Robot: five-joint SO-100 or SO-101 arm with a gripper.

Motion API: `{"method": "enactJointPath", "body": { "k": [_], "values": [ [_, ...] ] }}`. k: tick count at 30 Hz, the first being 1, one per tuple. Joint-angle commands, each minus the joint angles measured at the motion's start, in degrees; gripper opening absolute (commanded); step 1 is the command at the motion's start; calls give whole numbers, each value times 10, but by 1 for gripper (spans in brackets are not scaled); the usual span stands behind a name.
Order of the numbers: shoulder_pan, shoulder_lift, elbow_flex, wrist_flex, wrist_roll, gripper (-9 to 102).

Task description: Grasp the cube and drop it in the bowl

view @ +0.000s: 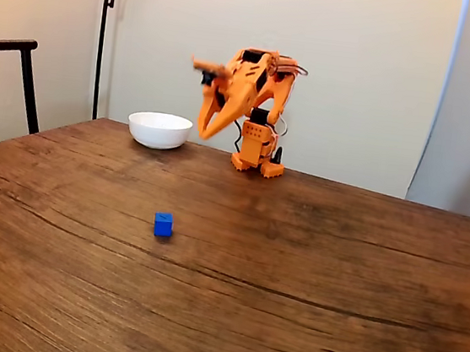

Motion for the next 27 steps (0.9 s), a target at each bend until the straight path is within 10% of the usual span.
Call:
{"method": "enactJointPath", "body": {
  "k": [1,10,27],
  "values": [
    [-7,-28,-26,-38,5,0],
    [-11,-144,39,-285,40,1],
    [-40,-325,40,-484,29,43]
  ]
}}
